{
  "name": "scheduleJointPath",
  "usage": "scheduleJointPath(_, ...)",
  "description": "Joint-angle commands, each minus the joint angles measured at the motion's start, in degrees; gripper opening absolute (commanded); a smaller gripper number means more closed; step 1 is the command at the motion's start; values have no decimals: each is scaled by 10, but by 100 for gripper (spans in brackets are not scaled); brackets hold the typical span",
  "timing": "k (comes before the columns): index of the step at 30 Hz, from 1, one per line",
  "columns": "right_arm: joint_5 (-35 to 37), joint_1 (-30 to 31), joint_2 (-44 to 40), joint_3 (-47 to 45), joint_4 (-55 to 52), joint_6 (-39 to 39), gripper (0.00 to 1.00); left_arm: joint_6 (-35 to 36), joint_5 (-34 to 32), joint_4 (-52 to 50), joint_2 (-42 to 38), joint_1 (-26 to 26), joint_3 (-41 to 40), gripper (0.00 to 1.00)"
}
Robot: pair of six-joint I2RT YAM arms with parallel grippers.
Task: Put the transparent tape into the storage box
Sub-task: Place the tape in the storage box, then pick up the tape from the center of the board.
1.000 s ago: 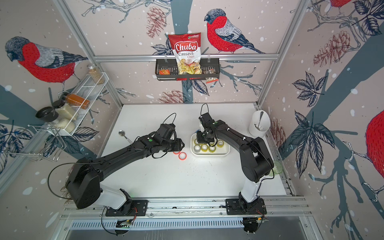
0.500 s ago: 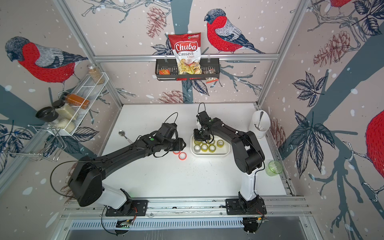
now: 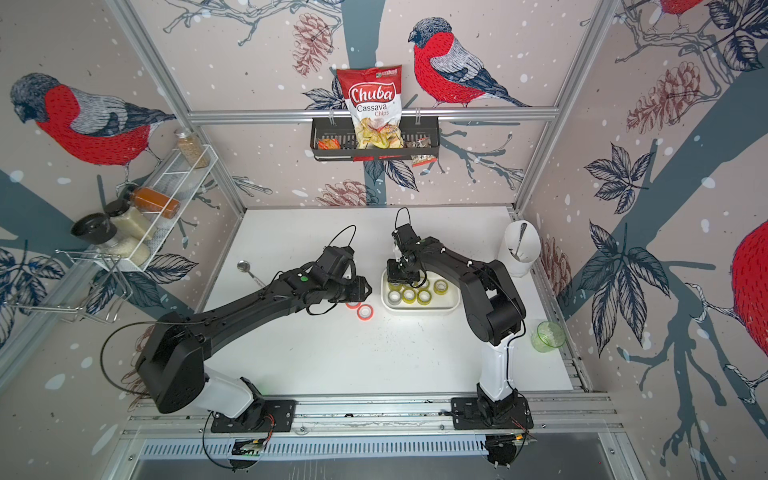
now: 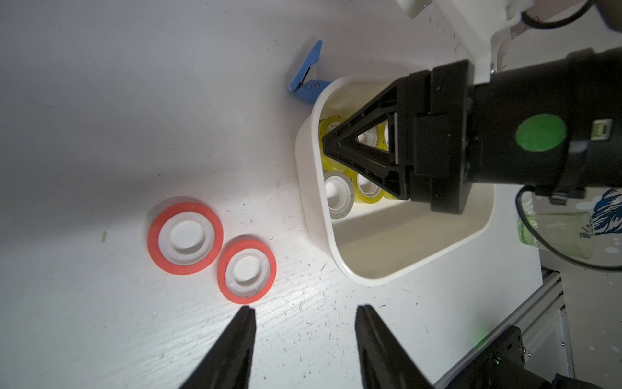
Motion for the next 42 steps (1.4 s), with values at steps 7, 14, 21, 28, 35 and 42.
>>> scheduleJointPath(7, 16, 13, -77, -7, -12, 3, 33, 3, -27, -9, -17, 0, -5, 53)
scheduleJointPath(14, 66, 31, -126, -37, -41, -47, 49, 4, -57, -44, -29, 8, -21, 56)
scheduleJointPath(21, 83, 24, -175, -84, -34, -30, 59, 10, -87, -70, 15, 19, -18, 59)
scheduleJointPath(28, 91, 19, -207, -105, -33, -26, 66, 6, -103, -84, 88, 20, 14, 61)
scheduleJointPath(35, 89, -2, -244, -142, -19, -21, 69, -1, -106, -76, 131, 26, 39, 65)
scheduleJointPath(42, 72, -30, -272, -174, -4, -21, 69, -10, -121, -96, 179, 25, 71, 70)
